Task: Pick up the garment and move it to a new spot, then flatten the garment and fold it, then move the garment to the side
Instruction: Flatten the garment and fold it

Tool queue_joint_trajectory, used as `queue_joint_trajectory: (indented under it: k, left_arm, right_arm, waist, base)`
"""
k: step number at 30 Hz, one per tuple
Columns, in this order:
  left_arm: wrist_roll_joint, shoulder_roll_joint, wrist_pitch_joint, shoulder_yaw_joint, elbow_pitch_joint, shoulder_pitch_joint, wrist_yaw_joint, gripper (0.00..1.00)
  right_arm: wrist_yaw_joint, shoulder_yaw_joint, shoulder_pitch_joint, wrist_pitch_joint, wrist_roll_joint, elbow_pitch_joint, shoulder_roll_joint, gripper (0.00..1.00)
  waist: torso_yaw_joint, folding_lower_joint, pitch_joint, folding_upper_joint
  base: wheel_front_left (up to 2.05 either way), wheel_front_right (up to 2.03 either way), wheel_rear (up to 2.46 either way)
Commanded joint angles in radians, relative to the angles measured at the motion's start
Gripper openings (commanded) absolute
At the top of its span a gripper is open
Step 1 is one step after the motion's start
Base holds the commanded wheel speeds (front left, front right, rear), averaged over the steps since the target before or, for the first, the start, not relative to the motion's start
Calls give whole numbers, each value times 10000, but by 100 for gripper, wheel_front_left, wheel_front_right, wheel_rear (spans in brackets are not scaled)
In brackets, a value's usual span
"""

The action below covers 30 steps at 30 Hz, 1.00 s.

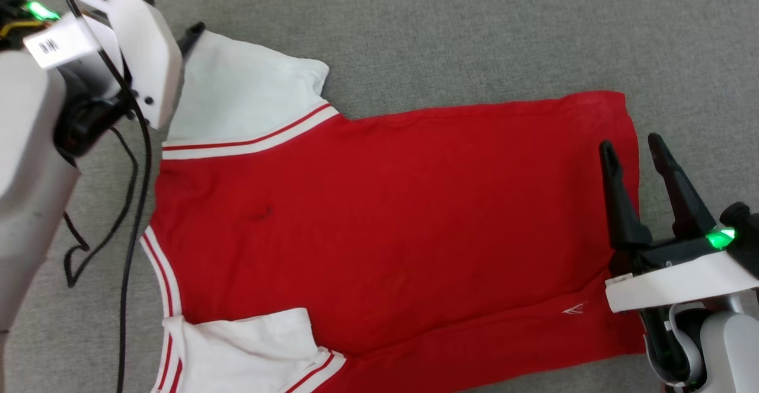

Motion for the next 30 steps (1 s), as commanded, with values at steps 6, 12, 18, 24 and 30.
queue_joint_trajectory:
  k: [6, 12, 18, 24, 30]
  left_arm:
    - [-758, 383, 889, -718, 513, -802, 8, 100]
    - [-855, 408, 1259, -917, 1309, -1229, 5, 100]
    - [-1077, 311, 1489, -1255, 1775, -1203, 5, 100]
    - [-1612, 269, 1768, -1465, 1898, -1017, 6, 0]
    - [-1815, 211, 846, -1021, 2080, -1072, 89, 0]
  right_arm:
    - [-8, 14, -308, -230, 118, 55, 252, 100]
    - [-8, 204, -352, -425, 337, 228, 283, 100]
    - [-9, 189, -359, -545, 411, 353, 280, 100]
    - [-9, 166, -431, -537, 360, 455, 258, 100]
    - [-9, -3, -488, -278, 281, 518, 45, 100]
  waist:
    - [-431, -2, 712, 0]
    - [-621, -2, 1065, 0]
    - [-723, -2, 1243, 0]
    - [-677, -2, 1232, 0]
    - [-484, -2, 834, 0]
  base:
    - [0, 0, 0]
    - [0, 0, 0]
    - [0, 0, 0]
    - [0, 0, 0]
    - [0, 0, 0]
